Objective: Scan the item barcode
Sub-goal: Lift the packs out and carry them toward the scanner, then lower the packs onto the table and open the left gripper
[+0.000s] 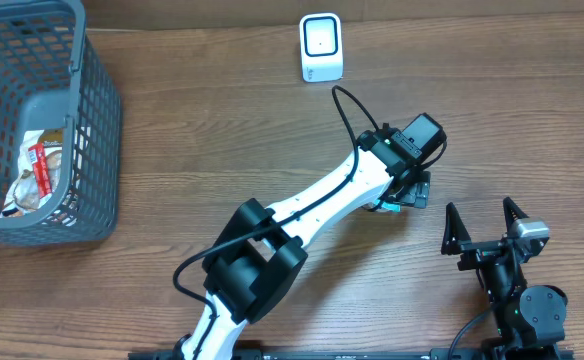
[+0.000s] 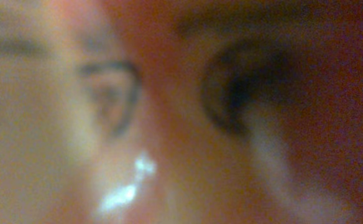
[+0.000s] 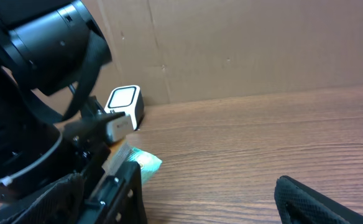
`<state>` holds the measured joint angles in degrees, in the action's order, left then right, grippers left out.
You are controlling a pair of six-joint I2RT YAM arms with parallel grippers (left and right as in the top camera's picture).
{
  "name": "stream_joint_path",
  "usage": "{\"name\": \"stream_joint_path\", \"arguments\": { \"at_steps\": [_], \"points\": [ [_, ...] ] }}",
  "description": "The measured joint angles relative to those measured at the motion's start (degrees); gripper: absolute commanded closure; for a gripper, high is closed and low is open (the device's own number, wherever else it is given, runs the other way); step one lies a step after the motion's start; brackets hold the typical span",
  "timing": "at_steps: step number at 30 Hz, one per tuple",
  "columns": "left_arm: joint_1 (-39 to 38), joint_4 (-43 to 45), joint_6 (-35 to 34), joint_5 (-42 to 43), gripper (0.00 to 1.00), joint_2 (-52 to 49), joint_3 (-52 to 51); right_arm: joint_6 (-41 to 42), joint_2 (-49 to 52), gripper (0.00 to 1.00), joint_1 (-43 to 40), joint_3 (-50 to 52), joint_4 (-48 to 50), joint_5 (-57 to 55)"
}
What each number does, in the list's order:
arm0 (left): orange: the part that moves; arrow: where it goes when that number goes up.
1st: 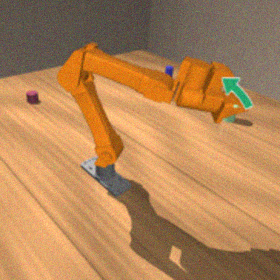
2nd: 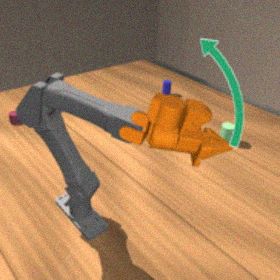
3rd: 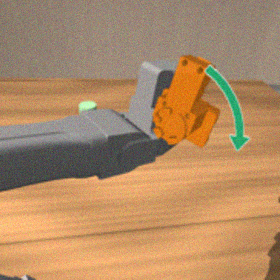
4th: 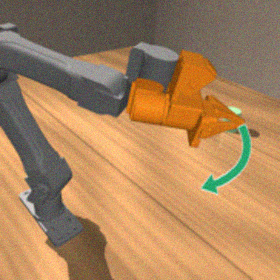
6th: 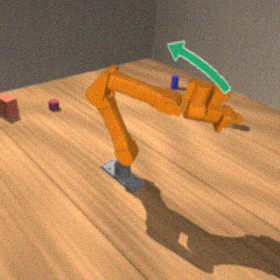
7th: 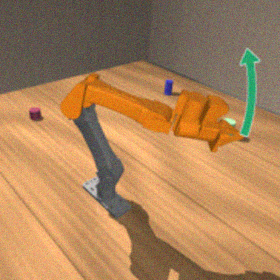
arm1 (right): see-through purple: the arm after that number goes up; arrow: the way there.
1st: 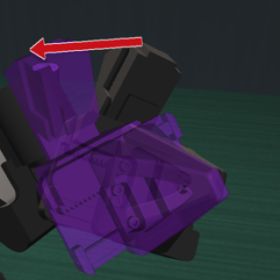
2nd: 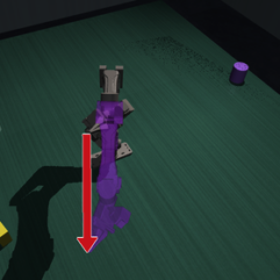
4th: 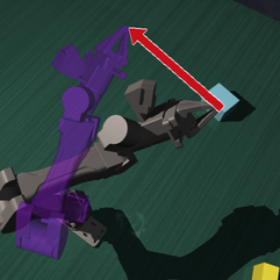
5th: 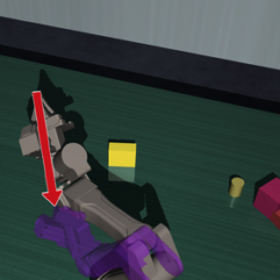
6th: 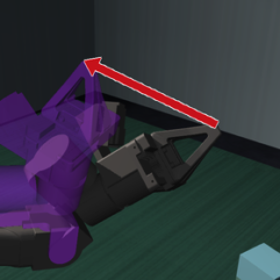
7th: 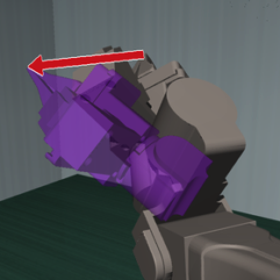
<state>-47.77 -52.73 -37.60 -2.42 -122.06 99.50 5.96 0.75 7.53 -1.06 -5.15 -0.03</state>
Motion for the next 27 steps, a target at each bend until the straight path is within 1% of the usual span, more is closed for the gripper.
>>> {"name": "stream_joint_path", "arguments": {
  "at_steps": [6,13,18,20,23,25,27],
  "points": [
    [0.0,0.0,0.8,-1.3,0.0,5.0,-0.1,0.0,0.0,0.0,0.0,0.0,0.0,0.0],
    [0.1,0.5,3.4,-2.0,0.0,11.1,-0.1,0.0,0.0,0.0,0.0,0.0,0.0,0.0],
    [1.8,0.4,4.7,-2.3,0.0,12.3,-0.1,0.0,0.0,0.0,0.0,0.0,0.0,0.0],
    [3.5,0.3,5.7,-2.3,0.04,12.3,-0.1,0.0,0.0,0.0,0.0,0.0,0.0,0.0],
    [6.7,0.3,7.5,-1.0,0.15,12.3,-0.1,0.0,0.0,0.0,0.0,0.0,0.0,0.0],
    [9.1,0.5,9.0,0.8,0.3,12.3,-0.1,0.0,0.0,0.0,0.0,0.0,0.0,0.0],
    [11.3,0.6,10.3,3.6,0.39,12.3,-0.1,0.0,0.0,0.0,0.0,0.0,0.0,0.0]
  ]
}}
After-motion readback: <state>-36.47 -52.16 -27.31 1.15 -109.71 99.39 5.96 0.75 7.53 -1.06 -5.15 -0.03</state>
